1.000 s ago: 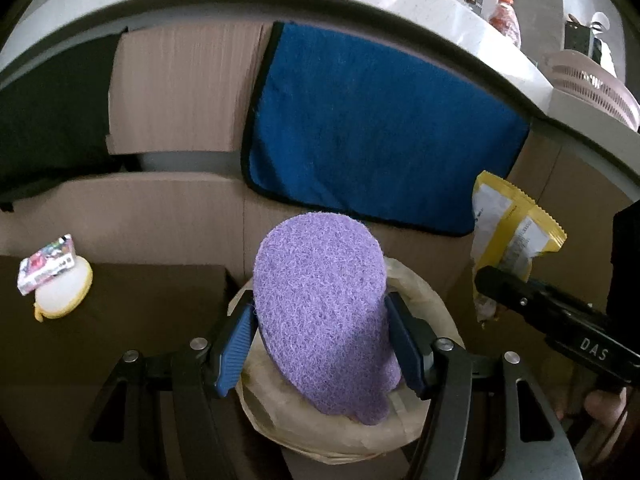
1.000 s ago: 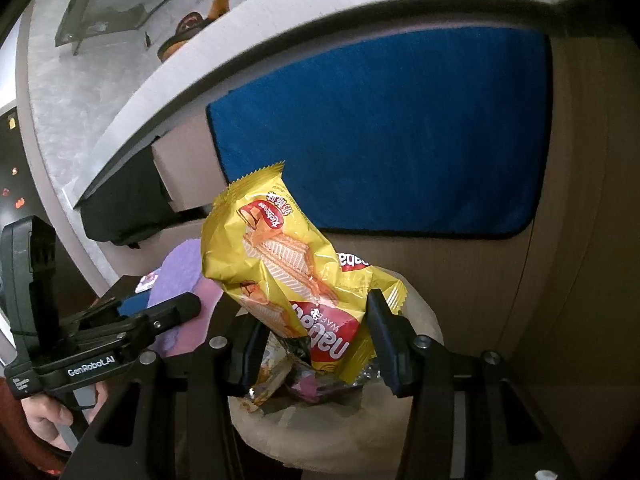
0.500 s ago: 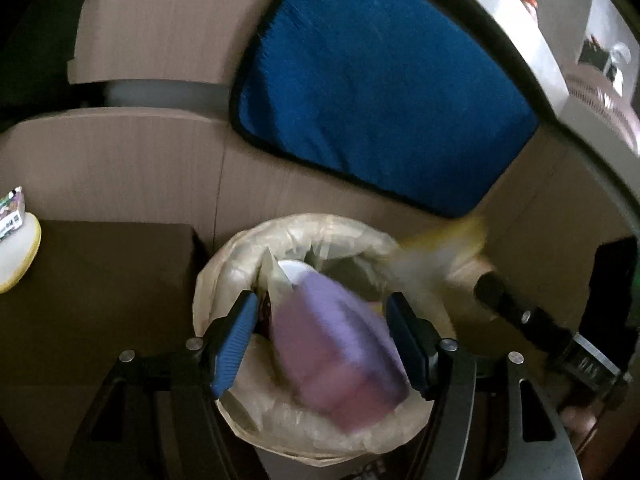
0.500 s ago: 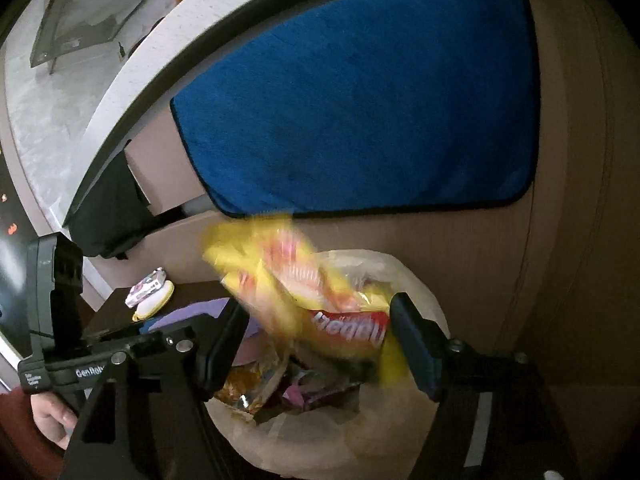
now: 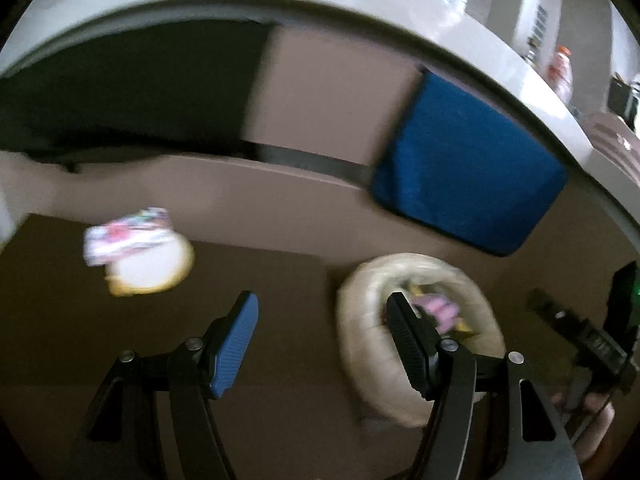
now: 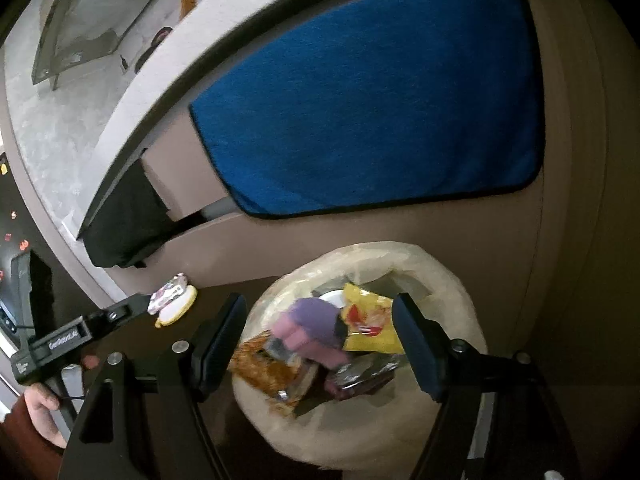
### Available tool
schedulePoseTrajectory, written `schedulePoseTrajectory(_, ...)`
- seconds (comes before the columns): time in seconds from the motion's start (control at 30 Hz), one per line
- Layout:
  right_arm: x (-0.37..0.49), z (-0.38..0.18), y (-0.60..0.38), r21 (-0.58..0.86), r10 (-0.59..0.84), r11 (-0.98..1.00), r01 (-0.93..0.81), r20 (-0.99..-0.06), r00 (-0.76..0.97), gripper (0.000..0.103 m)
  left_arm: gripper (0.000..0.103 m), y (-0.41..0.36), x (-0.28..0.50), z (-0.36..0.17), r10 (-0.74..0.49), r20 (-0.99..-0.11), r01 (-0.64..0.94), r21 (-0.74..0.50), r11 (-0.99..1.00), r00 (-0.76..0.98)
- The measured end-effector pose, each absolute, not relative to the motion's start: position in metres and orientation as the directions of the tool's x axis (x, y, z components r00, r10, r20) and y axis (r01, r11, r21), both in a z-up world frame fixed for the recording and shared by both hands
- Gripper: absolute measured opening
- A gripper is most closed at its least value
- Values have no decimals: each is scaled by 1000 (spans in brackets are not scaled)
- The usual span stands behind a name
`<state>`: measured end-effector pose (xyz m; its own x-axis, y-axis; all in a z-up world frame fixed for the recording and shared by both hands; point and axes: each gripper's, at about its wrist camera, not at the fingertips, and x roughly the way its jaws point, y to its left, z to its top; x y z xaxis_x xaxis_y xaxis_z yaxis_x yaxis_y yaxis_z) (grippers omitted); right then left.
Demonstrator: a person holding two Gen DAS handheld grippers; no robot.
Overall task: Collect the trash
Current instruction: 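Move both open tools back to the tissue pack and round pad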
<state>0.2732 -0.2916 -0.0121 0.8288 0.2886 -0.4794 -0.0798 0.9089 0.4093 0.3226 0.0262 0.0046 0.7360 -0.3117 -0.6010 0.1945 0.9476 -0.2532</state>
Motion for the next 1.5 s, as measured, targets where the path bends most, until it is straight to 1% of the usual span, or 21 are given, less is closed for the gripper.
schedulePoseTrajectory(0.1,261,12,-276,403,302,908,-115,-437,847,73,67,73,295,31,-228,-575,119,-222,968,786)
schedulePoseTrajectory(0.23,255,55,-257,357,270,925,-127,-388,881,73,67,122,260,69,-141,-519,59,-172,983,843)
schedulePoseTrajectory(0.4,252,118,-240,339,255,930,-143,-316,914,73,67,166,218,109,-96,-459,27,-155,988,883)
schedulePoseTrajectory(0.5,248,150,-217,263,218,954,-142,-291,932,73,67,189,194,129,-73,-418,11,-148,989,906)
schedulePoseTrajectory(0.6,247,183,-191,199,212,967,-161,-269,939,73,67,207,177,152,-59,-375,2,-151,989,925)
schedulePoseTrajectory(0.7,247,213,-172,141,189,977,-158,-250,950,76,67,221,164,173,-36,-327,-10,-139,990,944)
schedulePoseTrajectory(0.77,249,228,-162,112,171,983,-148,-226,959,76,67,229,162,180,-31,-315,-15,-143,990,948)
schedulePoseTrajectory(0.83,253,237,-154,109,172,982,-152,-204,964,81,67,237,169,182,-31,-328,-18,-146,989,944)
schedulePoseTrajectory(0.97,275,217,-128,89,214,976,-198,-221,952,81,67,247,203,160,9,-370,-60,-128,990,929)
schedulePoseTrajectory(1.03,287,195,-111,50,226,974,-220,-242,943,81,67,253,228,139,19,-400,-75,-124,989,916)
schedulePoseTrajectory(1.1,300,166,-92,-16,201,977,-212,-259,945,81,67,257,257,112,8,-441,-73,-131,989,898)
schedulePoseTrajectory(1.2,313,127,-74,-80,157,980,-185,-271,950,81,67,262,303,68,-54,-532,-41,-166,985,845)
schedulePoseTrajectory(1.27,329,96,-65,-108,121,981,-163,-319,940,81,65,263,334,39,-106,-591,-15,-195,981,800)
schedulePoseTrajectory(1.3,337,83,-63,-114,109,981,-158,-351,930,81,63,262,353,22,-135,-620,2,-210,978,773)
schedulePoseTrajectory(1.43,359,45,-67,-106,96,982,-159,-445,890,81,59,251,411,-21,-236,-666,85,-252,964,708)
schedulePoseTrajectory(1.5,369,31,-74,-65,130,981,-185,-491,862,81,59,244,445,-38,-296,-677,144,-273,951,674)
